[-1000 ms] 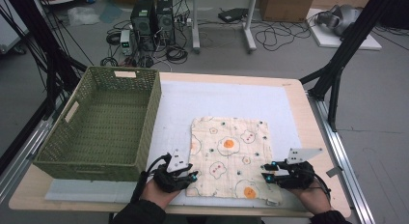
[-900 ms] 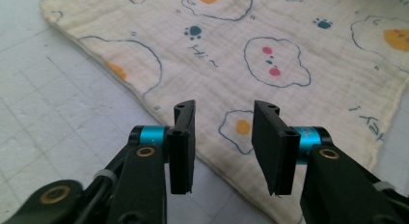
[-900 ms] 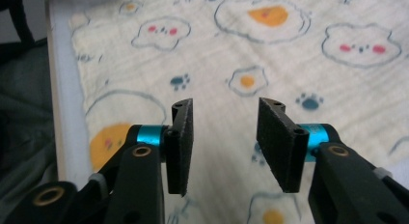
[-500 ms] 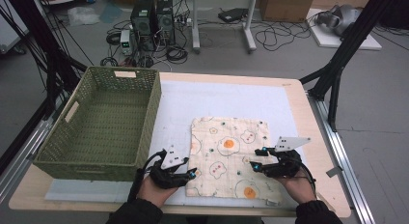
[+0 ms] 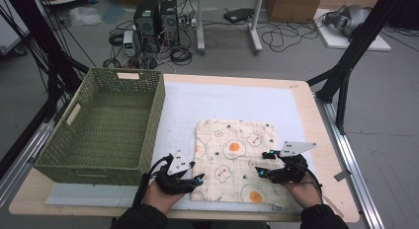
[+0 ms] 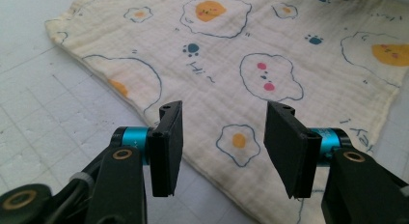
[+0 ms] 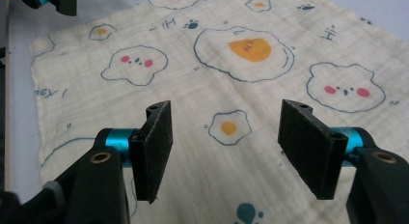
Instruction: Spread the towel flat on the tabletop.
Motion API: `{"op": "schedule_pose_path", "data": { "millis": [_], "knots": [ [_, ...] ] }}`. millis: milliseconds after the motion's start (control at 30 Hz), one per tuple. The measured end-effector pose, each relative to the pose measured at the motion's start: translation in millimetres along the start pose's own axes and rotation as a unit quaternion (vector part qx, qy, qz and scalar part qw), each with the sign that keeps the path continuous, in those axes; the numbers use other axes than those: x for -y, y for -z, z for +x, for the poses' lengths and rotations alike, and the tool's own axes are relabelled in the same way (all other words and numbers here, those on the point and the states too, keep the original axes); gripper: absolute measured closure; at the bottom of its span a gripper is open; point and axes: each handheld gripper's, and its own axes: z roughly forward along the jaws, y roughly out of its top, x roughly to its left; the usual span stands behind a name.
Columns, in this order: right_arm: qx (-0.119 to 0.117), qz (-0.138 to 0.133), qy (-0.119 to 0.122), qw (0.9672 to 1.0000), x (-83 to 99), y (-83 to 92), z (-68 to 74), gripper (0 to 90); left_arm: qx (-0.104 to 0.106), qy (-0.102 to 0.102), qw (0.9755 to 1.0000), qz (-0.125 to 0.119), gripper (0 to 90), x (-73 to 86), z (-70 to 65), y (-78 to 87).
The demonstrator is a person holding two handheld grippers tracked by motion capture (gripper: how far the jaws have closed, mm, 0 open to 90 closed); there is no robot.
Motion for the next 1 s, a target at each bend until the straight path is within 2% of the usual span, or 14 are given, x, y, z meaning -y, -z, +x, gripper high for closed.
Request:
{"op": "schedule_pose_path", "data": {
  "millis": [133, 633, 1000],
  "knots": [
    [0.008, 0.004, 0.006, 0.9999, 1.0, 0.5, 0.1, 35.8, 0.0, -0.002, 1.0, 0.0, 48.3, -0.6, -0.3, 0.0],
    [0.012, 0.012, 0.017, 0.9997, 0.8, 0.7, 2.1, 35.6, -0.003, -0.008, 1.0, -0.002, 47.7, -0.7, -1.6, -1.3],
    [0.02, 0.007, 0.019, 0.9996, 1.2, 2.6, 2.2, 35.4, -0.002, -0.01, 0.9999, -0.001, 47.2, -1.1, -1.8, -2.3]
  ]
}}
